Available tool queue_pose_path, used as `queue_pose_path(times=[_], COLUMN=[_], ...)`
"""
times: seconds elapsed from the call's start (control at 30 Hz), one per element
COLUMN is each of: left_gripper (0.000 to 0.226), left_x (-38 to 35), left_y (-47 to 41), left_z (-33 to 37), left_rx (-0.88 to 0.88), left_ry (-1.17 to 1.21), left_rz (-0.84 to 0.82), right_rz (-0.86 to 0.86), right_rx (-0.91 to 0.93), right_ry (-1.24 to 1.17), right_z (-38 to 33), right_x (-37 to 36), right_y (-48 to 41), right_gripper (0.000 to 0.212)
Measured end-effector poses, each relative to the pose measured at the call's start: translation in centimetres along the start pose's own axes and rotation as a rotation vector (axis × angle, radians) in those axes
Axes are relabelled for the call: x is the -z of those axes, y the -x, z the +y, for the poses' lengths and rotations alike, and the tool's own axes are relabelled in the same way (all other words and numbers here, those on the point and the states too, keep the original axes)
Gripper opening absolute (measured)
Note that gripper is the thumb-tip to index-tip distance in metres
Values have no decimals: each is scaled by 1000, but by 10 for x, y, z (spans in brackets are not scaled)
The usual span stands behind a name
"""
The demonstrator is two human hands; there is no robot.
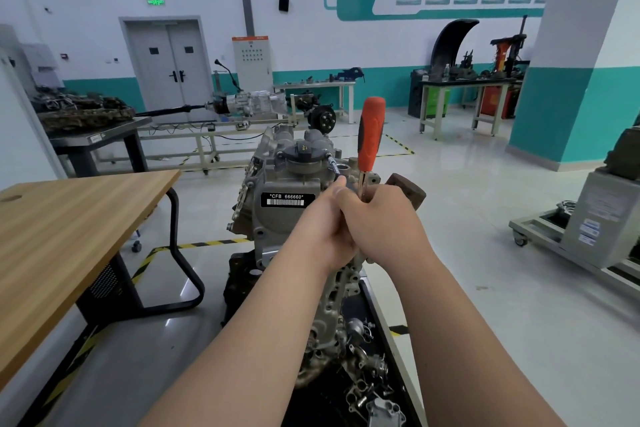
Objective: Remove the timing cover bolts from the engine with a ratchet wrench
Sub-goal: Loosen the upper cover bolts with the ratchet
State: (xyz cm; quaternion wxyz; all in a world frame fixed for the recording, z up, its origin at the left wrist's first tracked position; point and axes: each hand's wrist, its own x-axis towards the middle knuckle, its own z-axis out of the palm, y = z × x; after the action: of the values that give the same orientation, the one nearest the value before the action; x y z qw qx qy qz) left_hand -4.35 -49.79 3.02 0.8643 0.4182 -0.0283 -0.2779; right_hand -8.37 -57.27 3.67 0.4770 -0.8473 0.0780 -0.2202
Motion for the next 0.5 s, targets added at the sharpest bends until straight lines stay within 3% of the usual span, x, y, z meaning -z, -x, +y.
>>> queue_pose_path(times=[0.07, 0.2, 0.33, 0.4, 0.5], left_gripper=[40, 38, 39, 40, 49], left_x=[-6, -12, -20, -19, -18], left_y=[2, 2, 4, 1, -10], left_z=[2, 5, -2, 0, 24], left_rx=[-16, -33, -40, -113, -438], left_ry=[-1, -96, -130, -400, -1246], left_rz=[3, -27, -27, 68, 257], right_rz=[47, 128, 157, 138, 134], right_rx=[28, 112, 90, 23, -130], right_ry=[50, 200, 106, -42, -352], right_z=[-2, -5, 3, 9, 18], right_x=[2, 9, 15, 18, 25], right_y=[-2, -3, 1, 1, -1], right_gripper=[42, 35, 37, 36, 35])
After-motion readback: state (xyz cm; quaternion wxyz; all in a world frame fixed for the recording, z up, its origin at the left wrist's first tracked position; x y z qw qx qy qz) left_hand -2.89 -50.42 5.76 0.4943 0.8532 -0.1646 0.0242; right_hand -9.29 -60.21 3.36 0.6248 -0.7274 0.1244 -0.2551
